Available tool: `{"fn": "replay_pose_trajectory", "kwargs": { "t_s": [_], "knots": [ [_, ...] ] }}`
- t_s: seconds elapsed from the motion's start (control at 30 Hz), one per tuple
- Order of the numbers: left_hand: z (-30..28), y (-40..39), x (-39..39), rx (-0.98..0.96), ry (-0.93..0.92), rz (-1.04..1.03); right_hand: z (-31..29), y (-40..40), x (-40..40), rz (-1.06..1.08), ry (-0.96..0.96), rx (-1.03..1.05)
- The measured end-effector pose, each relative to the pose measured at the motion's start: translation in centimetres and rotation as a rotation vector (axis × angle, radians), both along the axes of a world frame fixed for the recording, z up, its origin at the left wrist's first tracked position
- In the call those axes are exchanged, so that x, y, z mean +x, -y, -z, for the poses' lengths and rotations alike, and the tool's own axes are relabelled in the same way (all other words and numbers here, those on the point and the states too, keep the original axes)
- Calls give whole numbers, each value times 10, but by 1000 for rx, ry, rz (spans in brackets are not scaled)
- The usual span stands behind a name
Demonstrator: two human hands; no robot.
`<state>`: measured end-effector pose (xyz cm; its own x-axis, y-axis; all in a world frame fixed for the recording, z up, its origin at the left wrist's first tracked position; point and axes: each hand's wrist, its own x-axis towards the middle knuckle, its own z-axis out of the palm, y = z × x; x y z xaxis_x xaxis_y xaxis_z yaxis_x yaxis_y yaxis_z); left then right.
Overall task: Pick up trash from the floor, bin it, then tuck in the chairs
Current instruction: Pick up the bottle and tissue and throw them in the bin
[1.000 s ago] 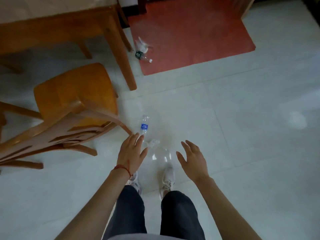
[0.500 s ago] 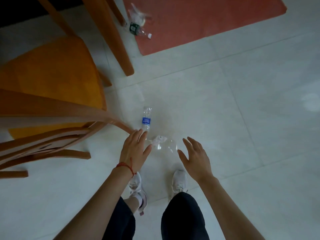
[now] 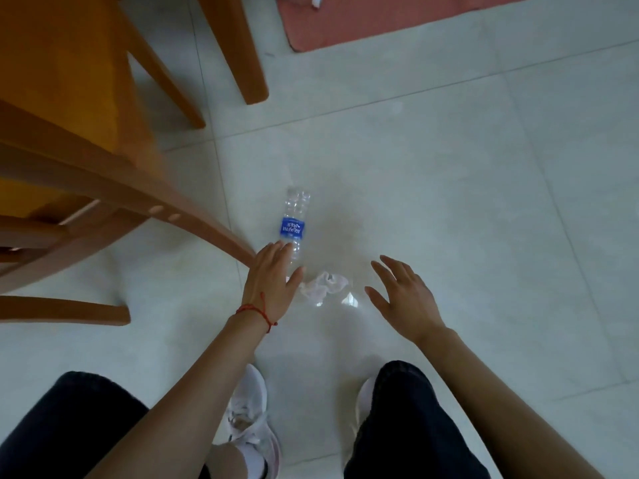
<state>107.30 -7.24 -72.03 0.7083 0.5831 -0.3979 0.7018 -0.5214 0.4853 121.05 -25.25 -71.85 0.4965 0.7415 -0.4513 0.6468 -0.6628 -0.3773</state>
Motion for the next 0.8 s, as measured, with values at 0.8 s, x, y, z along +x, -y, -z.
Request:
{"fn": "replay_pose_trajectory", "kwargs": {
  "t_s": [0.8],
  "knots": [
    [181,-41,23,-330,129,-651,190,-30,-30,6,-62,198]
  ]
}}
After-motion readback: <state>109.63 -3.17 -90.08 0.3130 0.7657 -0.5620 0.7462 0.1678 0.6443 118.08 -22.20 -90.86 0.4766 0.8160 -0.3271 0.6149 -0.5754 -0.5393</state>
